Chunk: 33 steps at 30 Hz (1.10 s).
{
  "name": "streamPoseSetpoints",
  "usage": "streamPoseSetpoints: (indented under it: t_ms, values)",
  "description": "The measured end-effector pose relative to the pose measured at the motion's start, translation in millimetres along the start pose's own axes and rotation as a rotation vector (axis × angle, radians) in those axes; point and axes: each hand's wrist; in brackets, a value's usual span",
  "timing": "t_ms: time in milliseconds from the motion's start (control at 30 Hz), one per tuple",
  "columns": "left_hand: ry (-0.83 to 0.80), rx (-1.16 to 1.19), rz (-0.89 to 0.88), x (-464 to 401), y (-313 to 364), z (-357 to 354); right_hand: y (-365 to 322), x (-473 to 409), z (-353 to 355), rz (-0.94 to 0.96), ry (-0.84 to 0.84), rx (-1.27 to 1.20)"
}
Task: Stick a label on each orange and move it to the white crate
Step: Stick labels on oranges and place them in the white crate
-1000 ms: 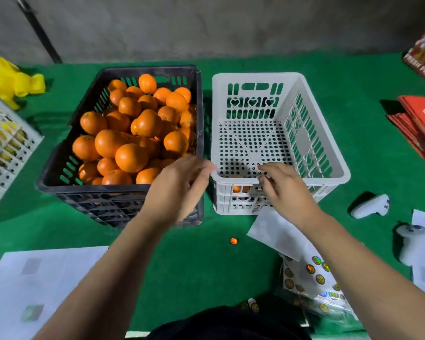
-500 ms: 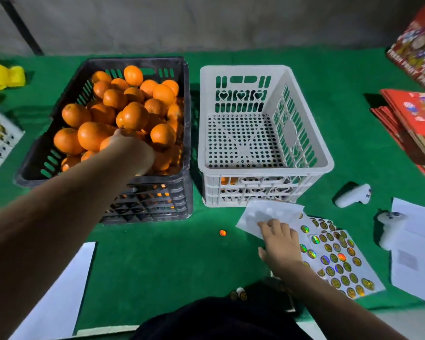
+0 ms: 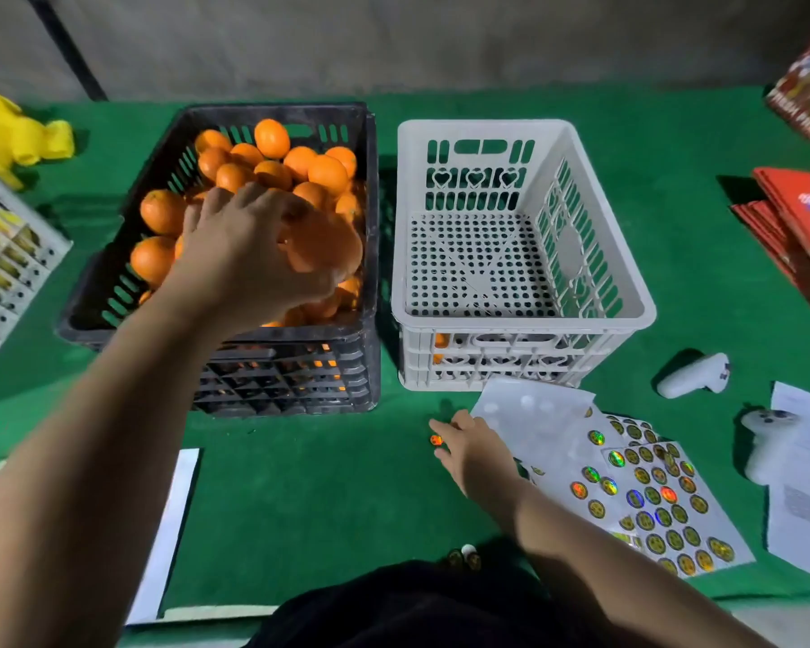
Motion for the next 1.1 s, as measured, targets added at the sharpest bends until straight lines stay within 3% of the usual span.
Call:
streamPoseSetpoints:
  t_ms: [67,133,267,333,467,600,700,833,1100]
  values:
    - [0.139,0.155,-0.045,28,18,-9,-7,-8,-5,-0.03,-0.066,0.03]
    - [0.151,0.313,-0.106,62,41,-26,-8,-12,-10,-0.036,-0.072,0.029]
    - [-0.057,0.493,-0.131,107,65,-80,-8,-13,-12,-0.1,-0.095,-0.137]
    - [-0.158,0.592,-0.1,120,67,-108,-17,-7,4,-0.12,-0.08,-0.403]
    - [-0.255,0.771,0.043,128,64,-140,-14,9,47,-0.286,0.173,-0.862]
    - [-0.244,0.835,0.127,127,62,-156,-17,37,103,-0.243,0.372,-1.211]
    - [-0.232,0.821,0.109,126,65,-160,-31,51,134,-0.122,0.324,-1.225]
    - [-0.187,0.845,0.083,125,72,-158,-47,54,151,-0.021,0.099,-1.199]
    - [-0.119,0.858,0.067,125,77,-149,-48,42,161,-0.068,-0.012,-1.026]
Point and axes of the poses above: each hand's wrist, its own x-axis away from the middle knuckle, its own z-axis out of the back of the hand, y = z × x, and after that the axes turned 2 degrees about -z, right-handed
